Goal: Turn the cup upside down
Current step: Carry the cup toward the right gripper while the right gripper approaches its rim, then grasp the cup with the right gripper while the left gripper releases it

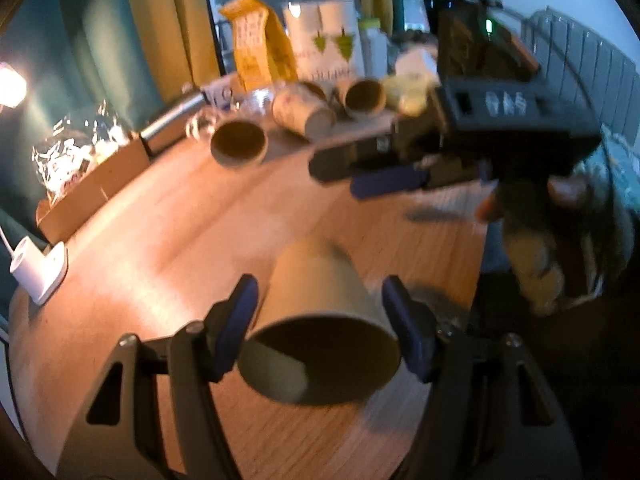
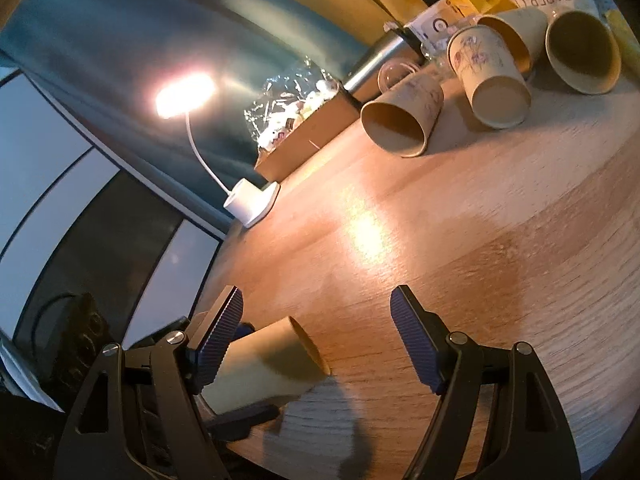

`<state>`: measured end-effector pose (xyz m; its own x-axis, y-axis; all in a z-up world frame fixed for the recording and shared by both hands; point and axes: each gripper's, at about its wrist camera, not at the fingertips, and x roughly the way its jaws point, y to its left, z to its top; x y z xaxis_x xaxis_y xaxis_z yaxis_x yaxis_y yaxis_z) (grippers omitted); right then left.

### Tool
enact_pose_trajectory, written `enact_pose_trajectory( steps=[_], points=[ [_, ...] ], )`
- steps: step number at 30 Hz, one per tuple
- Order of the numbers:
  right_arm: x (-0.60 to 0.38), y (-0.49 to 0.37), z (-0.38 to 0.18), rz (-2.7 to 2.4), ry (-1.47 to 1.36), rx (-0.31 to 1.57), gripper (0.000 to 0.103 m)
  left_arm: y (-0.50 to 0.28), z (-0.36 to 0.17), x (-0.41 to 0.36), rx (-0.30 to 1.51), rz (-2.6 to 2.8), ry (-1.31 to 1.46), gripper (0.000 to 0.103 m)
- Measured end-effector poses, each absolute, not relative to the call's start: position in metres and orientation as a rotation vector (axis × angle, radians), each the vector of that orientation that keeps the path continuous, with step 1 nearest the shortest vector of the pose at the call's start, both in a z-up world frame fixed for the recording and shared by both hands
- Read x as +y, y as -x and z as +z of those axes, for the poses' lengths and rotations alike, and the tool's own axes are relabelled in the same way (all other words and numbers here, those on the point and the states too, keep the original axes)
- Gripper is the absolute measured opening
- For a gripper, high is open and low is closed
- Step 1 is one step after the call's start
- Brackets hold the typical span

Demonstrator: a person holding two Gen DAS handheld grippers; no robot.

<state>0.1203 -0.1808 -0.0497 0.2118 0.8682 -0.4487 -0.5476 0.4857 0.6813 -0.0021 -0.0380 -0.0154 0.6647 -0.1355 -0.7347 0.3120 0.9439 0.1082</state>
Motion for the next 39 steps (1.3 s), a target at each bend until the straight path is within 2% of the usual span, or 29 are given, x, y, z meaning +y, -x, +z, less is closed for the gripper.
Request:
enact_pose_trajectory(
  steps=[5, 13, 20, 24, 27, 31, 39],
  points=[
    [-0.176, -0.117, -0.044, 1.034, -0.400, 0.898, 0.079, -0.004, -0.026, -0.032, 0.986, -0.291, -0.249, 0.069],
    [-0.181, -0.114, -0.044, 1.050, -0.404, 0.896, 0.079, -0.014, -0.030, -0.033, 1.082, -0.270, -0.282, 0.068],
    [-0.177, -0.111, -0.048, 1.104, -0.423, 0.936, 0.079, -0.005, -0.021, -0.032, 0.967, -0.234, -0.230, 0.063],
    [-0.173, -0.113, -0.054, 1.148, -0.481, 0.987, 0.079, 0.006, -0.006, -0.028, 0.833, -0.219, -0.180, 0.062],
    [-0.167, -0.113, -0.061, 1.187, -0.531, 1.040, 0.079, 0.014, 0.001, -0.023, 0.764, -0.205, -0.143, 0.061],
    [-0.163, -0.114, -0.063, 1.190, -0.561, 1.072, 0.079, 0.020, 0.001, -0.016, 0.767, -0.200, -0.138, 0.061],
    [-0.153, -0.118, -0.055, 1.285, -0.677, 1.114, 0.079, 0.034, 0.029, -0.009, 0.583, -0.142, -0.134, 0.061]
  ],
)
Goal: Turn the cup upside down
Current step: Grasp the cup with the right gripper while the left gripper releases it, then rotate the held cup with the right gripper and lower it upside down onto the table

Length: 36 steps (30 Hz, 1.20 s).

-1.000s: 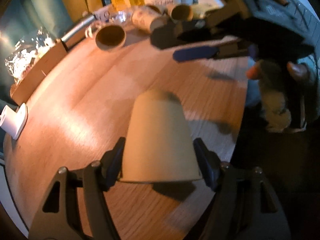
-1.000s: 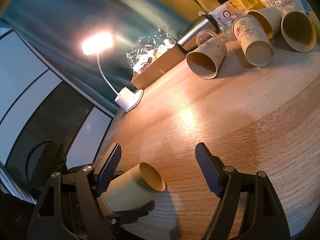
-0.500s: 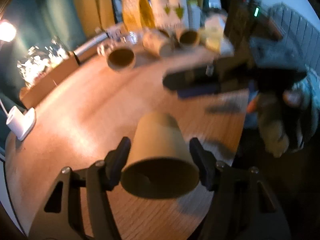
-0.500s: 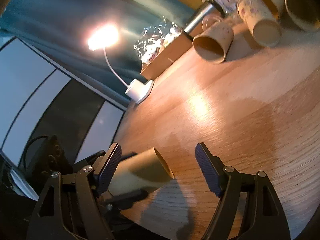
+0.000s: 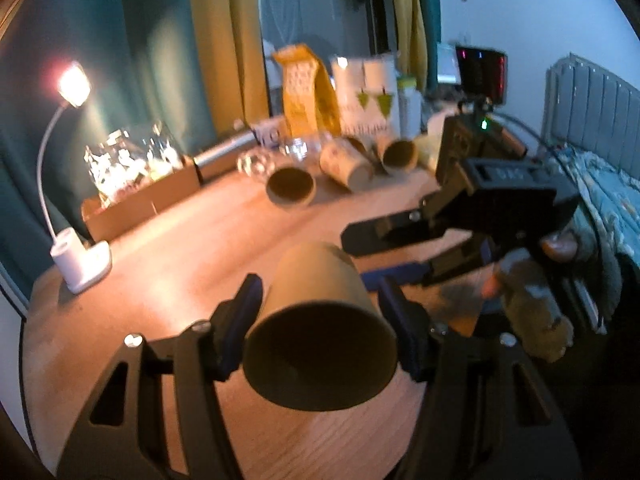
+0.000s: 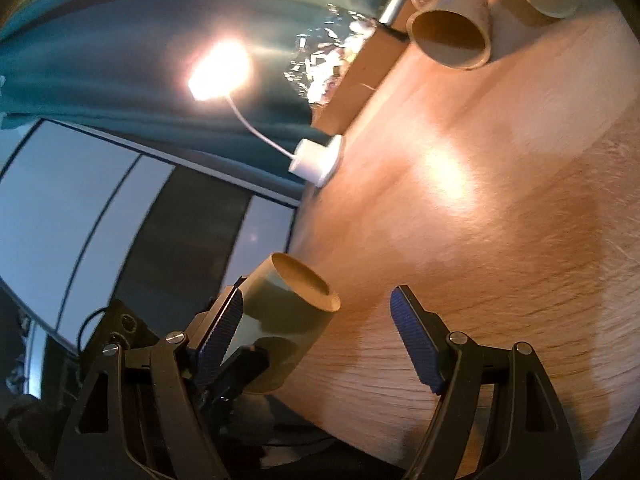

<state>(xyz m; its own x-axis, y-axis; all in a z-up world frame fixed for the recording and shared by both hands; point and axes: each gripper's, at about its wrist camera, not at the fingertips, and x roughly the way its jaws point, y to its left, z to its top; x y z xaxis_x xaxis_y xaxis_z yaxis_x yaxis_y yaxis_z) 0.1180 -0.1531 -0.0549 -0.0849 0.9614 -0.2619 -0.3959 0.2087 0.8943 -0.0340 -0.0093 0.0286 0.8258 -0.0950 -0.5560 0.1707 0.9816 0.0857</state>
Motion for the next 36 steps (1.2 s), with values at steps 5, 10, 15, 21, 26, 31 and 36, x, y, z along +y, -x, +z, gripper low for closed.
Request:
enact_pose_trajectory(
  steps=[5, 10, 15, 21, 26, 31, 36],
  points=[
    [-0.148, -0.121, -0.043, 1.353, -0.757, 1.125, 0.079, 0.041, 0.040, -0.016, 0.505, -0.153, -0.158, 0.061],
    [-0.142, -0.125, -0.037, 1.405, -0.819, 1.150, 0.079, 0.044, 0.046, -0.022, 0.445, -0.168, -0.151, 0.061],
    [-0.142, -0.128, -0.030, 1.433, -0.855, 1.137, 0.077, 0.042, 0.046, -0.029, 0.432, -0.189, -0.153, 0.061],
    [-0.145, -0.129, -0.027, 1.431, -0.847, 1.122, 0.062, 0.038, 0.046, -0.033, 0.441, -0.197, -0.153, 0.063],
    [-0.145, -0.128, -0.024, 1.419, -0.819, 1.106, 0.061, 0.037, 0.045, -0.034, 0.462, -0.192, -0.146, 0.066],
    [-0.147, -0.130, -0.024, 1.400, -0.804, 1.107, 0.060, 0.034, 0.042, -0.036, 0.490, -0.186, -0.151, 0.068],
    [-0.153, -0.135, -0.021, 1.343, -0.769, 1.079, 0.060, 0.035, 0.035, -0.039, 0.515, -0.192, -0.171, 0.079]
  ],
)
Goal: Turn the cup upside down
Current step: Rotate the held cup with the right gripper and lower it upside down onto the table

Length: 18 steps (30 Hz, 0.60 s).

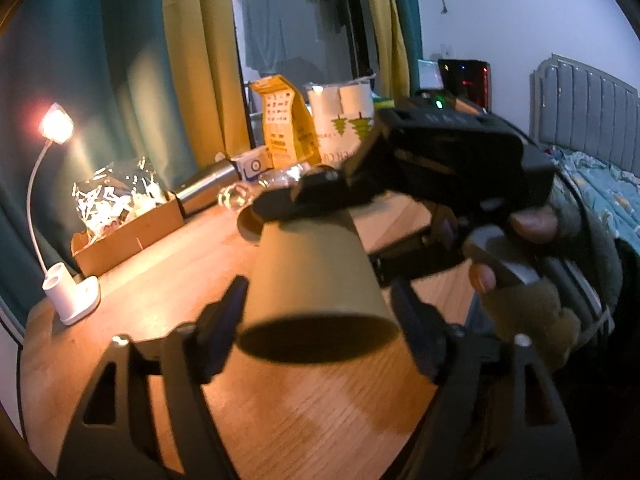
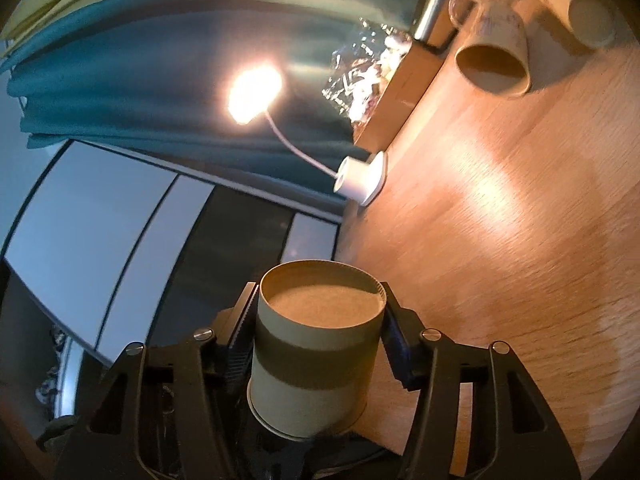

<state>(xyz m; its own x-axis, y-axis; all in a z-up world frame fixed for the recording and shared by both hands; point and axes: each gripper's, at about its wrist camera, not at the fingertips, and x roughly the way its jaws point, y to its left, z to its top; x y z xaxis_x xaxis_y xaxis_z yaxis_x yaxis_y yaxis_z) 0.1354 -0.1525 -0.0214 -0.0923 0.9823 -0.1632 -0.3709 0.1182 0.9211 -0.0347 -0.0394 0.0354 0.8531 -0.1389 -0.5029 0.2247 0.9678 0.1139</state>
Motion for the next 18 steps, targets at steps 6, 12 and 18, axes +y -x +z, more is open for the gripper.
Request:
enact_pose_trajectory(
  steps=[6, 12, 18],
  points=[
    [-0.161, -0.140, 0.006, 1.152, -0.520, 0.896, 0.060, 0.035, 0.031, -0.029, 0.535, -0.180, -0.140, 0.079],
    [-0.163, -0.127, 0.018, 0.895, -0.198, 0.656, 0.060, 0.027, 0.025, -0.008, 0.541, -0.108, -0.066, 0.079],
    [-0.168, -0.119, -0.007, 0.703, -0.008, 0.539, 0.060, 0.012, 0.019, 0.010, 0.524, -0.053, 0.040, 0.079]
  ],
)
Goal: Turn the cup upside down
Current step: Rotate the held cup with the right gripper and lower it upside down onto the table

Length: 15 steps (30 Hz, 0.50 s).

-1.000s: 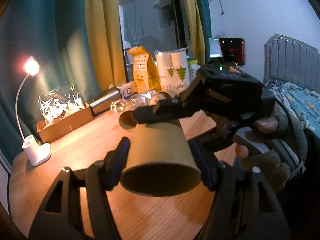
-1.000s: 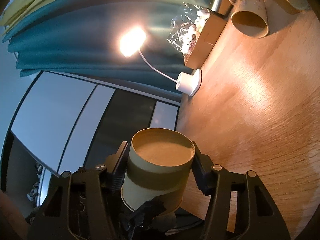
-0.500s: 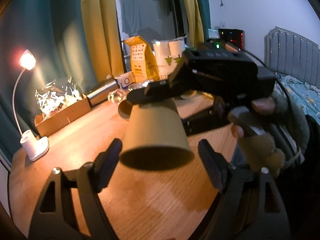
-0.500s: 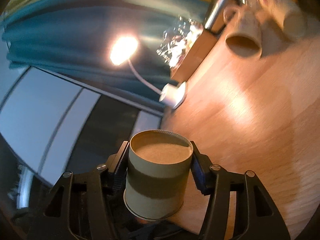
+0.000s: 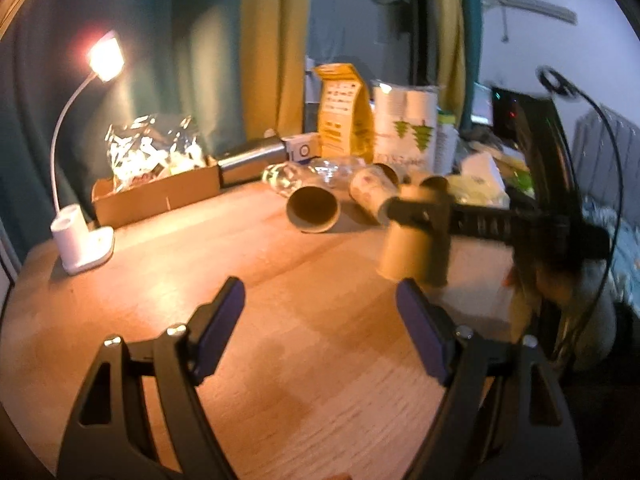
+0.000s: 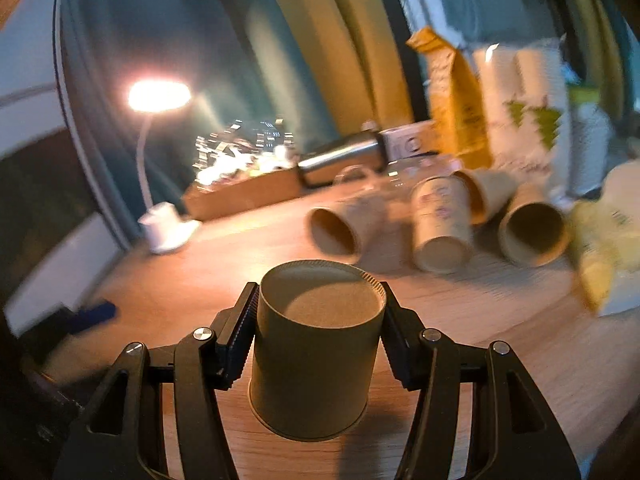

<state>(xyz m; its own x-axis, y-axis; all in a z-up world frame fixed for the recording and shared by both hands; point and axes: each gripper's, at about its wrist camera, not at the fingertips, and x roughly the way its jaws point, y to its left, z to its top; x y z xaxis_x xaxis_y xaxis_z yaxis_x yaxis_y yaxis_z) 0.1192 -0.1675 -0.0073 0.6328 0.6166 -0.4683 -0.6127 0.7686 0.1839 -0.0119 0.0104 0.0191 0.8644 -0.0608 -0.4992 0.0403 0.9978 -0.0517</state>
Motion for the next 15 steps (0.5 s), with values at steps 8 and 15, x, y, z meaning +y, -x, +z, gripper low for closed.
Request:
enact_pose_trajectory(
  steps=[8, 15],
  points=[
    [-0.168, -0.120, -0.021, 0.583, 0.127, 0.457, 0.060, -0.013, 0.004, 0.014, 0.530, -0.027, 0.105, 0.080],
    [-0.162, -0.115, -0.023, 0.595, 0.146, 0.445, 0.060, -0.012, 0.006, 0.020, 0.494, 0.022, 0.152, 0.081]
  ],
)
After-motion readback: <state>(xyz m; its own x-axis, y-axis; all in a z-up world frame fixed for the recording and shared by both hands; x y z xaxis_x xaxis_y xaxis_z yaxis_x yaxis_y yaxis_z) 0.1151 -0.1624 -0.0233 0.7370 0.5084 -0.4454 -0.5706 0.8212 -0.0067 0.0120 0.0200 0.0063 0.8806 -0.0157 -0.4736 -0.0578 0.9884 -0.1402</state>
